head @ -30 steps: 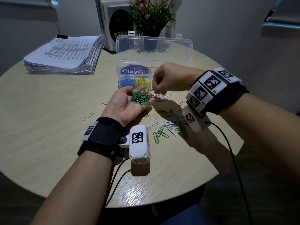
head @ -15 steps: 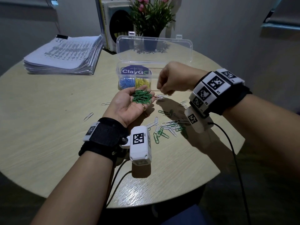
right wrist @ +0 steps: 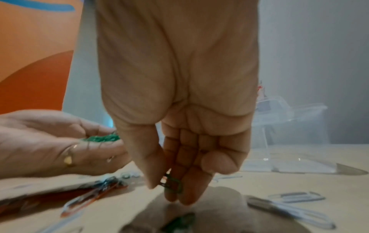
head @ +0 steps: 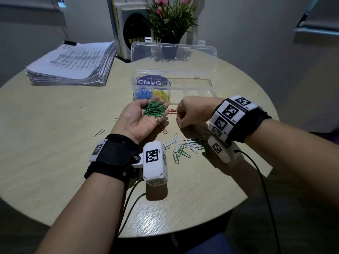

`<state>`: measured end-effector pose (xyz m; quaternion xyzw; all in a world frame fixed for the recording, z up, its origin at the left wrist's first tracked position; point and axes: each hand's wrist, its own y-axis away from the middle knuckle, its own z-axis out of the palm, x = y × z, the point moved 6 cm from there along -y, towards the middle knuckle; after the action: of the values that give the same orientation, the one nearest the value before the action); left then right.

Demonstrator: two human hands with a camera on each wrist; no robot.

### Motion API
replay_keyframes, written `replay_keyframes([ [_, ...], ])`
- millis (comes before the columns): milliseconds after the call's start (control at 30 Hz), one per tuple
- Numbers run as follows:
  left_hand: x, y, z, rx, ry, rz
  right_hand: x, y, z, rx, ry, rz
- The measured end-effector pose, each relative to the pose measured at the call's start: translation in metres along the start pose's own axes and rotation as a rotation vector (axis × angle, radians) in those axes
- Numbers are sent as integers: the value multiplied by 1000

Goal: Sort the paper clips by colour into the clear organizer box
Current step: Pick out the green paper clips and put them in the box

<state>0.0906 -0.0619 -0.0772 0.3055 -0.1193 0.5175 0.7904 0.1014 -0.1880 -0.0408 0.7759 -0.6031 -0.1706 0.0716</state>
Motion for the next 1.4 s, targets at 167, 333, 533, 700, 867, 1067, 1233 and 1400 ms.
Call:
replay_keyframes([
  [167, -1, -2, -2, 2, 10, -15, 12, 2, -15, 63, -47, 54],
  [333, -3, -1, 0, -10, 12, -27, 30, 3, -24, 82, -73, 138],
  [533, -12, 2, 9, -57, -20, -66, 27, 13, -18, -23, -59, 99],
  [700, -14, 6, 12, -48, -11, -66, 20, 28, -3, -151, -190, 32],
  [867, -11, 19, 18, -52, -46, -39, -4, 41, 9, -178, -154, -70],
  [1067, -7, 39, 12, -33, -41, -17, -32, 57, 12, -145, 1, -200],
  [1233, -8, 51, 7, -29, -34, -13, -35, 62, 18, -81, 101, -161],
  [1400, -10, 58, 1, -10, -33, -4, -36, 65, 22, -47, 105, -142],
])
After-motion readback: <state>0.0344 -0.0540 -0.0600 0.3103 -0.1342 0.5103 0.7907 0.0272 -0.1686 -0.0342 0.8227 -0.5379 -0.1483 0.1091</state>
